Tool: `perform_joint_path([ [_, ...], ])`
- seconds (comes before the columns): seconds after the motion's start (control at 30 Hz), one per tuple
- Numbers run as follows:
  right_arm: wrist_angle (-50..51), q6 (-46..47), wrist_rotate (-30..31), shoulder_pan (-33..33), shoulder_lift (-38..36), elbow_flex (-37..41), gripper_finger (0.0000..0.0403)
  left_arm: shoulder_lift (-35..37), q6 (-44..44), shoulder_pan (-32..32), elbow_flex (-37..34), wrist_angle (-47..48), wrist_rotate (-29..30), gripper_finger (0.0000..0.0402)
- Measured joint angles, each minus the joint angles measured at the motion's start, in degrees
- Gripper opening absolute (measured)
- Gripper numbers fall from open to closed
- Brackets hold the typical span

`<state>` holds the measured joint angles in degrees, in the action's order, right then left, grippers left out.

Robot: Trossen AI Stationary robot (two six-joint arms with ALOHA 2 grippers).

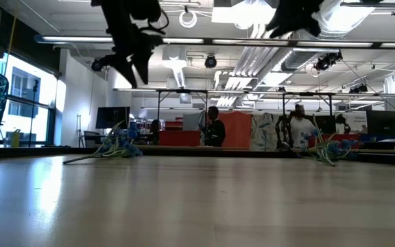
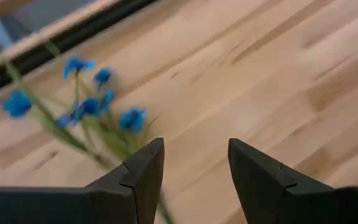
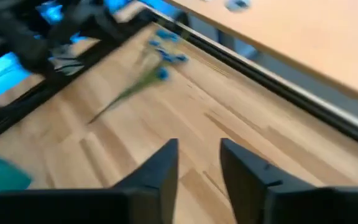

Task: Sort flowers into vase by color
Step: Put the left blue flowers into the transparent vase

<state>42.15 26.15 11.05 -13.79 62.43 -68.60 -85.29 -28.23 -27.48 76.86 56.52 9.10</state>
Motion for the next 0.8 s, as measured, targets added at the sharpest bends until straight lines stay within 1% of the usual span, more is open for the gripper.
perform_joint_path([
  [0.07,0.0,1.96,-2.76,-3.42,1.78,0.0,0.0144,0.95,-0.05,-0.78,-3.88,-0.62,0.0,0.0168],
  [0.17,-0.18,0.9,-6.3,-6.92,3.98,0.0,0.0184,2.96,-3.1,-1.31,-10.4,-3.69,0.01,0.0168],
  [0.3,-0.31,-2.11,-9.27,-10.39,6.23,0.0,0.0216,4.26,-8.94,-0.93,-18.34,-7.46,-1.39,0.0168],
  [0.43,0.07,-4.28,-13.7,-14.21,7.07,0.02,0.0224,4.26,-14.44,0.8,-23.56,-8.07,-2.19,0.0168],
  [0.53,0.84,-6.3,-16.18,-16.87,7.07,0.02,0.0224,4.26,-18.45,1.58,-26.32,-8.99,-1.37,0.0168],
  [0.63,2.03,-9.19,-17.89,-19.43,7.07,0.02,0.0225,3.97,-22.21,1.36,-29.26,-13.42,-1.47,0.0168],
  [0.67,2.21,-10.15,-18.89,-20.2,7.07,0.02,0.0225,3.63,-23.17,1.16,-30.11,-14.55,-2.42,0.0168],
  [0.8,2.39,-12.17,-22.07,-22.32,7.07,0.04,0.0225,1.69,-25.44,1.09,-32.13,-16.96,-3.91,0.0168],
])
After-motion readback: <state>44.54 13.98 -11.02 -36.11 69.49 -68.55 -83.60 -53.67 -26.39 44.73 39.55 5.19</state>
